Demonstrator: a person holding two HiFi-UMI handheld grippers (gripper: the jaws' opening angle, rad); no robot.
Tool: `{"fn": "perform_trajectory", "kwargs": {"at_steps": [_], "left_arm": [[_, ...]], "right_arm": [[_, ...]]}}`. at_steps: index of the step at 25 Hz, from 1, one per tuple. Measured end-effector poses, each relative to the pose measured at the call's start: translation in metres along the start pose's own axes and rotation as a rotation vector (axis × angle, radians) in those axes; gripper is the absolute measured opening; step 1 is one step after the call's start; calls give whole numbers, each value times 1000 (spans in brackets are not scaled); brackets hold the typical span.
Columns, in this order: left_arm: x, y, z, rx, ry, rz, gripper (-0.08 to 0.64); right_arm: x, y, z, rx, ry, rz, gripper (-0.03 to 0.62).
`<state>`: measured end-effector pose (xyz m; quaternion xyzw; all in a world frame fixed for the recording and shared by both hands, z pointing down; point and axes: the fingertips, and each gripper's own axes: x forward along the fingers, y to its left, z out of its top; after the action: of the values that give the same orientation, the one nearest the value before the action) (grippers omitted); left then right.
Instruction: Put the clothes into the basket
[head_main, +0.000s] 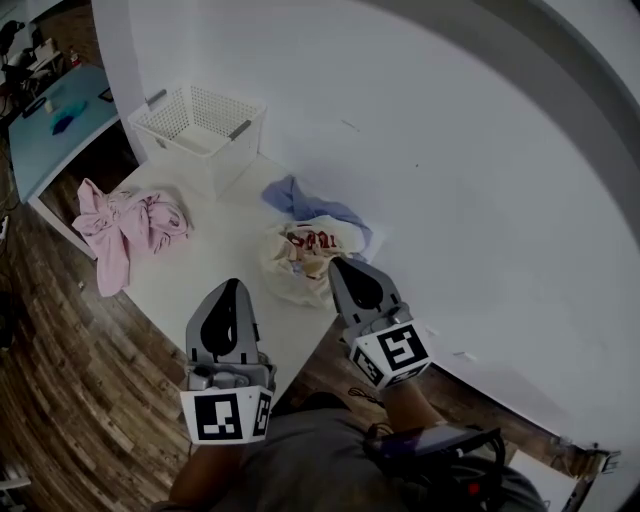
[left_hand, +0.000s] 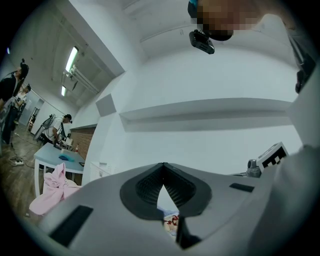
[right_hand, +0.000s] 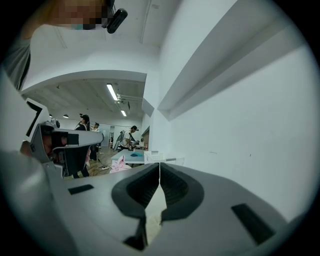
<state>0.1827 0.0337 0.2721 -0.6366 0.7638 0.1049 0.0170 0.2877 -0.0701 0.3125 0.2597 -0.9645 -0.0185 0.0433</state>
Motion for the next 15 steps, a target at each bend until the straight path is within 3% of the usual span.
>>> {"fn": "perform_trajectory", "kwargs": {"at_steps": [3,15], "left_arm": [[5,-2,-4,5,1,8,8],[59,-17,-64,28,160,9,8]], "right_arm": [[6,-8,-6,0,2,7,9],[42,-65,-83,82,107,31,11]]}}
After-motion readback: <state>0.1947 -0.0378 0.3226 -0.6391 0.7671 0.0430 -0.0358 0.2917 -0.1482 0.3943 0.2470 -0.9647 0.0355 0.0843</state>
